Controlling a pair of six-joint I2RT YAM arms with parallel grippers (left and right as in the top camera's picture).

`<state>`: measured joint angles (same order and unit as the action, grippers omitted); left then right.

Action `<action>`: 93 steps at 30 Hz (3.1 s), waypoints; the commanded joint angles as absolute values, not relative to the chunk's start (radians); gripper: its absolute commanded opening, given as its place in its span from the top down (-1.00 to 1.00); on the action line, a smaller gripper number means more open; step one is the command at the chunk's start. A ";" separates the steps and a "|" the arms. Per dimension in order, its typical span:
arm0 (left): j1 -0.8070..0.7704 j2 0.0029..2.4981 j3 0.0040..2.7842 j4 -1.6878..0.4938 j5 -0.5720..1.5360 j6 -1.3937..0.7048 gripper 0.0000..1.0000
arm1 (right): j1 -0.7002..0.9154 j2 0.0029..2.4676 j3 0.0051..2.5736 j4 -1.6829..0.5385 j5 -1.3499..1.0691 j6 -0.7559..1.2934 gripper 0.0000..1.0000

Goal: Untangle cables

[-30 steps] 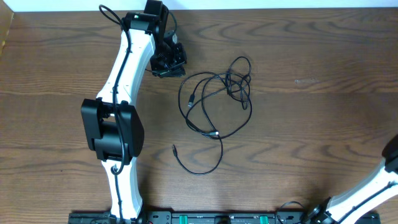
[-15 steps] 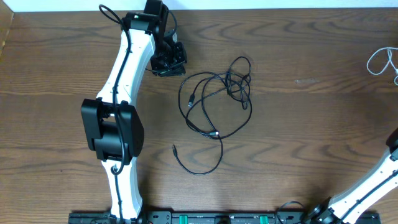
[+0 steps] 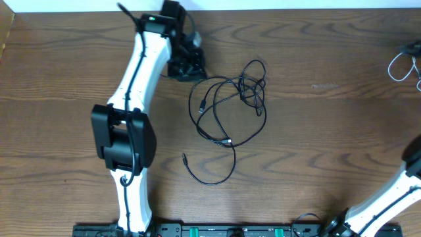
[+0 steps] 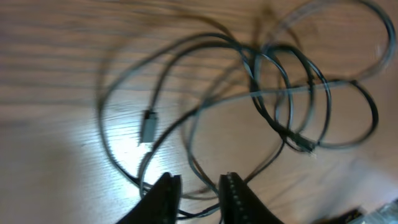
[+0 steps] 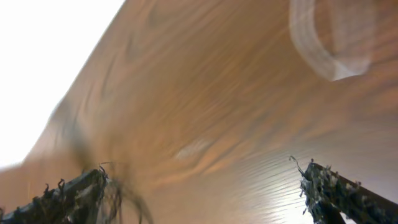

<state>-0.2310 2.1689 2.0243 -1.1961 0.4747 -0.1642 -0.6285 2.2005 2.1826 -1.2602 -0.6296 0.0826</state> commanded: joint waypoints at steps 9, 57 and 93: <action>-0.417 2.172 1.998 -1.078 0.437 -0.162 0.09 | -0.368 2.197 2.102 -1.284 -0.543 -0.042 -0.99; -0.506 1.583 1.854 -0.839 0.170 -0.320 0.85 | -0.122 2.085 2.079 -1.314 -1.226 -0.428 -0.84; -0.386 1.582 1.854 -0.839 0.175 -0.507 0.85 | 0.414 1.989 2.030 -1.042 -0.541 -0.342 0.70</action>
